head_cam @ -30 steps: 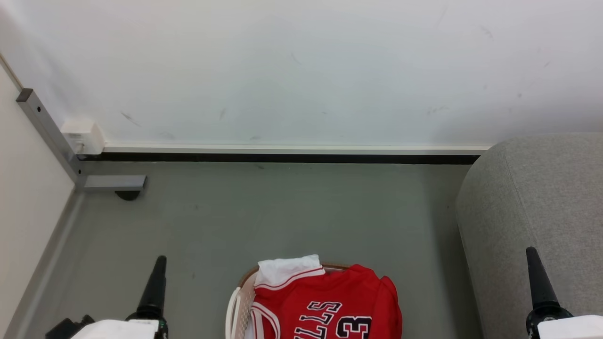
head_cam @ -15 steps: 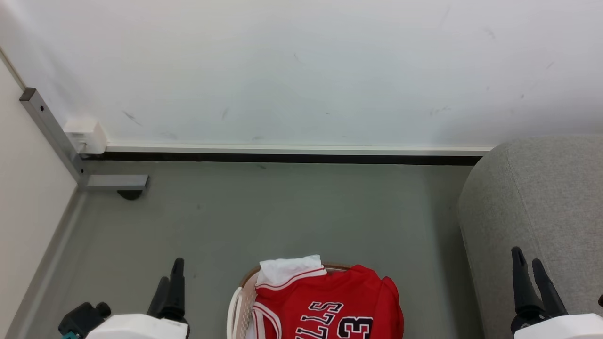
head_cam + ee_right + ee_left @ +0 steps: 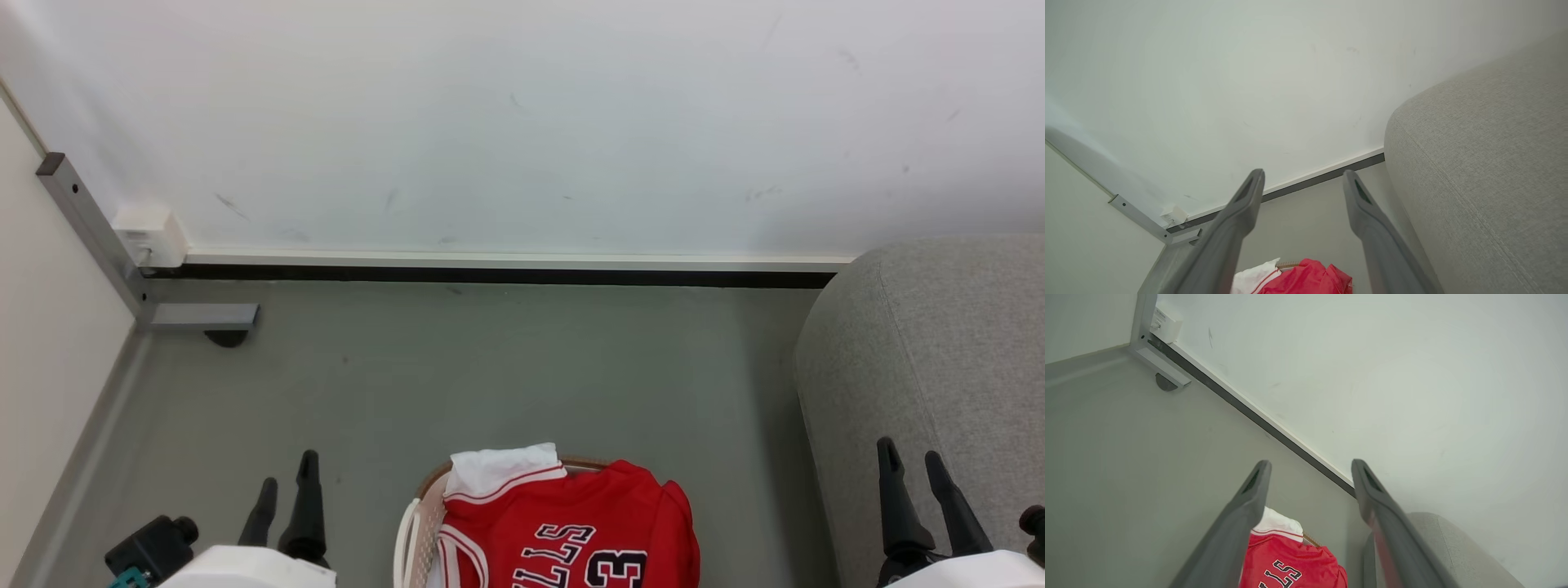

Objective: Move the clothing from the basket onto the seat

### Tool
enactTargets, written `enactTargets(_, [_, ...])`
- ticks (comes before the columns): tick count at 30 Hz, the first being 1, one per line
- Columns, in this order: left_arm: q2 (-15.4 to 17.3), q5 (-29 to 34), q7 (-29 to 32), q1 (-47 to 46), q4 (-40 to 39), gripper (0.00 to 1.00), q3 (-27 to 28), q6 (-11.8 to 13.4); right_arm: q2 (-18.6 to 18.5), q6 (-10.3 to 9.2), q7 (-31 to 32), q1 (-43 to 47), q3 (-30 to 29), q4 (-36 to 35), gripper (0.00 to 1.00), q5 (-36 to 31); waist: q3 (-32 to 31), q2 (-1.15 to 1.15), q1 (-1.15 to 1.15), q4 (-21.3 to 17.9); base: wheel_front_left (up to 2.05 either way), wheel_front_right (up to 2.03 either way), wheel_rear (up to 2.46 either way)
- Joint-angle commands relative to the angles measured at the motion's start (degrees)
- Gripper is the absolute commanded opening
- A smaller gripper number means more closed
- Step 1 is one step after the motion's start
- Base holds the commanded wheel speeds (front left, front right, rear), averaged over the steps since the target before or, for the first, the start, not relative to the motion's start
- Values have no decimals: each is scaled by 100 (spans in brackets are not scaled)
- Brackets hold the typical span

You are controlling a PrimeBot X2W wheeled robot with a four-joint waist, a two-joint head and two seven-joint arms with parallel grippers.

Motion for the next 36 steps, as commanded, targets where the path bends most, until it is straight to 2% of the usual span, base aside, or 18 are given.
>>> enactTargets(1, [79, 225, -72, -18, -99, 100, -23, 35, -57, -5, -67, 5, 8, -41, 100, -239, -1, 0, 0, 0, 0, 0, 0])
enactTargets(17, [189, 1325, -338, 27, -146, 100, -232, 269, -45, -6, -335, 18, 52, -2, 100, -1305, 13, 0, 0, 6, 0, 0, 0])
enactTargets(25, [217, 1760, -445, 55, -172, 100, -269, 370, 17, -7, -443, 15, 26, 18, 100, -1587, 24, 0, 0, 8, 0, 0, 0])
enactTargets(36, [234, 2297, -600, 117, -21, 100, -297, 337, 63, -8, -598, 77, 33, 117, 100, -1944, 17, 0, 0, 18, 0, 0, 0])
